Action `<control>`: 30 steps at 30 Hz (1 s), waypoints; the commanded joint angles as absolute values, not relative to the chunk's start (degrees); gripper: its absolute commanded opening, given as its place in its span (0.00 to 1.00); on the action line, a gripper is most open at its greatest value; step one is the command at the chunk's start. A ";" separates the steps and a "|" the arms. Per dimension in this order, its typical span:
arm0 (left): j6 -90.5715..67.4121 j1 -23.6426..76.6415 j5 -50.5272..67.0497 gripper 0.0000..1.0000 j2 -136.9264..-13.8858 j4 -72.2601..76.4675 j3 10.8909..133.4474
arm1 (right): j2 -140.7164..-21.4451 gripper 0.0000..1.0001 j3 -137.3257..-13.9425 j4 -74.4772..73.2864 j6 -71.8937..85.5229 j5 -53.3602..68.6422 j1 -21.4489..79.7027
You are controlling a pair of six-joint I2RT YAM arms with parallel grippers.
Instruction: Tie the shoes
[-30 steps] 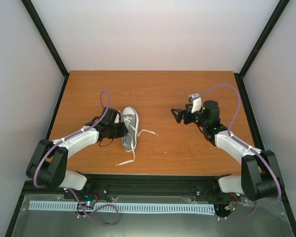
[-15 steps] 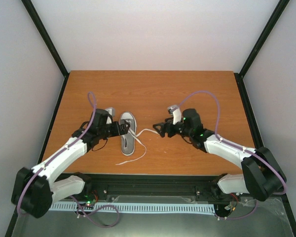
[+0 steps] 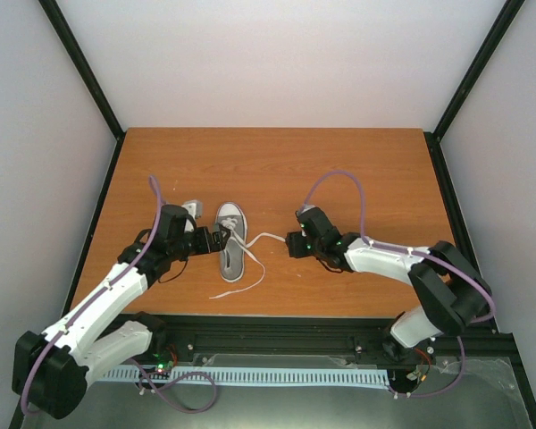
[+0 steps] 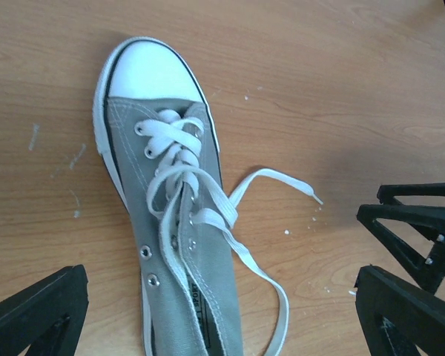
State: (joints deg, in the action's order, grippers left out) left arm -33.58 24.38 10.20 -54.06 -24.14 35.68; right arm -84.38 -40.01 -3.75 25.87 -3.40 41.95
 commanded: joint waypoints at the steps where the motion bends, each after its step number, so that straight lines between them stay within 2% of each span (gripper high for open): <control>1: -31.21 24.35 4.49 1.00 -52.22 -25.45 36.03 | -89.50 0.62 -44.44 -5.13 23.04 -6.44 42.75; 11: -31.93 24.35 2.00 1.00 -49.91 -23.79 32.78 | -101.10 0.47 -52.76 -6.21 14.30 -3.17 44.56; 16: -31.59 24.35 5.78 1.00 -50.10 -22.86 31.29 | -102.73 0.39 -52.83 -5.47 14.14 -3.19 44.56; 18: -31.55 24.36 8.13 1.00 -51.24 -22.41 30.83 | -103.30 0.32 -52.69 -5.12 14.03 -3.08 44.56; 21: -31.27 24.35 12.60 1.00 -53.85 -20.98 29.73 | -103.20 0.08 -52.11 -4.29 13.97 -3.59 44.56; 22: -31.23 24.35 14.06 1.00 -54.85 -20.54 29.38 | -102.81 0.04 -51.81 -4.10 14.27 -4.24 44.56; 30: -32.23 24.58 20.85 1.00 -62.25 -17.31 28.09 | -91.57 0.03 -47.71 -3.42 16.97 -16.13 44.39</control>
State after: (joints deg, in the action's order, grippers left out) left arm -32.32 24.38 15.90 -60.42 -20.32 28.21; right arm -98.50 -49.04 -4.27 15.31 -8.14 44.07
